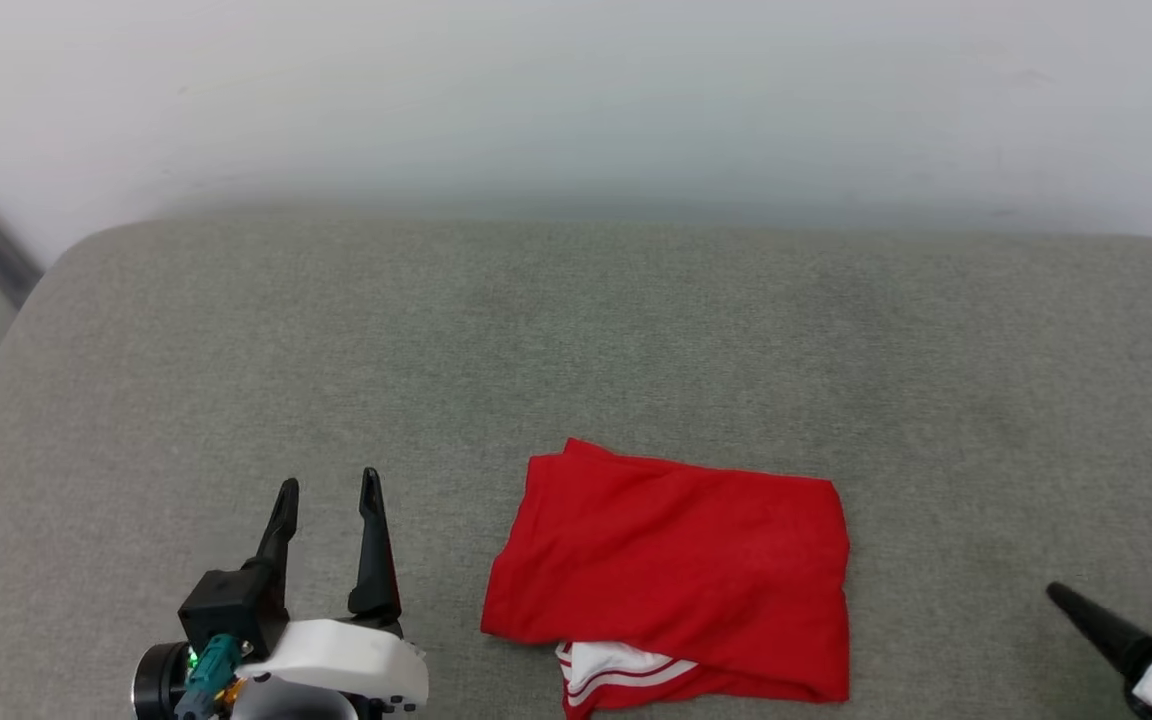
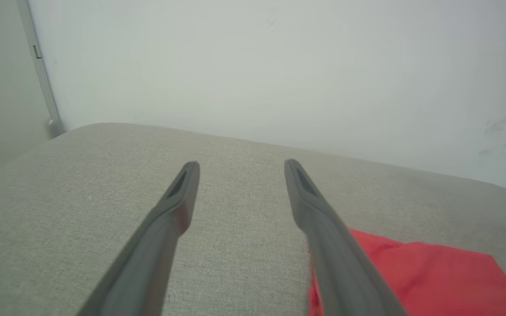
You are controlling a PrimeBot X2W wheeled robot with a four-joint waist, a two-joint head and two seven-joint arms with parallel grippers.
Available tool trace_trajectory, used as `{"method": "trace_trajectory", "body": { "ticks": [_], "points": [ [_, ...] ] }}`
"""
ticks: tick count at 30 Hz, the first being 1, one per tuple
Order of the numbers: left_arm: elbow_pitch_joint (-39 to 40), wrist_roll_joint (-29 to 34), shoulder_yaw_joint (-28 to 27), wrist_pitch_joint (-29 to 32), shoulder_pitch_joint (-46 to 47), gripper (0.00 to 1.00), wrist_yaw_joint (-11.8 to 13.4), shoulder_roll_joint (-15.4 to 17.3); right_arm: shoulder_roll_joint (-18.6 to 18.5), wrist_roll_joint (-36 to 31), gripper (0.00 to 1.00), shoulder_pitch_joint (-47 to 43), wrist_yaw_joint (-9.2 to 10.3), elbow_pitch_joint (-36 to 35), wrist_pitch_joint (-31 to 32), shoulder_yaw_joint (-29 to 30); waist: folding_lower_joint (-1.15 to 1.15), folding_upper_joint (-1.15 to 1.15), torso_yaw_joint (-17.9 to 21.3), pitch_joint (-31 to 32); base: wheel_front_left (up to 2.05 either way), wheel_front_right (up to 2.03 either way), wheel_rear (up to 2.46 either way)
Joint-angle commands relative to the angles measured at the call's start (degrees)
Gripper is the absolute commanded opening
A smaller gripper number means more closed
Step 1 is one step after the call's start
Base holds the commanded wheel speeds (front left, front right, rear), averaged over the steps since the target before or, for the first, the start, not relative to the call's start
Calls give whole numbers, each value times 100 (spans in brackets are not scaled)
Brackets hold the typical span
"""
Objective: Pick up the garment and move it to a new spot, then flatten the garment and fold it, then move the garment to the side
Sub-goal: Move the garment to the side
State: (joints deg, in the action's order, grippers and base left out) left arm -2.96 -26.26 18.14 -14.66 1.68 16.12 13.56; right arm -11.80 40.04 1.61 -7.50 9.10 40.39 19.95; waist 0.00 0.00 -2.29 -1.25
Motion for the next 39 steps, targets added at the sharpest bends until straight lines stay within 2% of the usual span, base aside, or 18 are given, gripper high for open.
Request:
{"method": "trace_trajectory", "body": {
  "ticks": [1,5,9,14,19,20,22,24,25,32,37,39],
  "points": [
    [-3,51,10,-27,114,100,-36,-55,196,239,100,121,1,170,272,87,0,0,-178,-126,0,0,0],
    [-8,107,6,-46,238,100,-90,-118,634,839,100,367,1,705,885,247,0,0,-408,-245,0,0,0],
    [-2,154,6,-53,329,100,-137,-175,838,1620,100,644,1,1263,1134,304,0,0,-563,-329,0,0,0],
    [-22,197,-6,-58,360,100,-161,-179,894,2302,100,1012,1,2015,1144,73,0,0,-655,-363,0,0,0],
    [-50,223,-1,-61,390,100,-189,-196,900,2833,100,1312,1,2464,958,-516,0,0,-692,-381,0,0,0],
    [-53,225,0,-61,390,100,-181,-202,899,2888,48,1342,1,2506,913,-636,0,0,-689,-379,0,0,0],
    [-66,229,2,-62,381,100,-187,-209,901,2984,0,1388,1,2524,829,-868,0,0,-681,-373,0,0,0],
    [-78,233,4,-62,364,100,-192,-213,900,2856,0,1390,1,2446,701,-1070,0,0,-671,-351,0,0,0],
    [-81,235,7,-62,336,100,-184,-218,728,2560,0,1342,1,2279,467,-1360,0,0,-645,-310,0,0,0],
    [-46,246,3,-53,235,100,-153,-158,193,1512,0,1290,1,1749,-106,-2225,0,0,-395,-162,0,0,0],
    [30,247,-12,-43,164,100,-148,-87,-372,291,0,1450,2,1466,-229,-2941,0,0,63,-115,0,0,0],
    [93,255,-28,-39,98,100,-111,-70,-420,6,0,1543,2,1401,-123,-3188,0,0,365,-119,0,0,0]
  ]
}}
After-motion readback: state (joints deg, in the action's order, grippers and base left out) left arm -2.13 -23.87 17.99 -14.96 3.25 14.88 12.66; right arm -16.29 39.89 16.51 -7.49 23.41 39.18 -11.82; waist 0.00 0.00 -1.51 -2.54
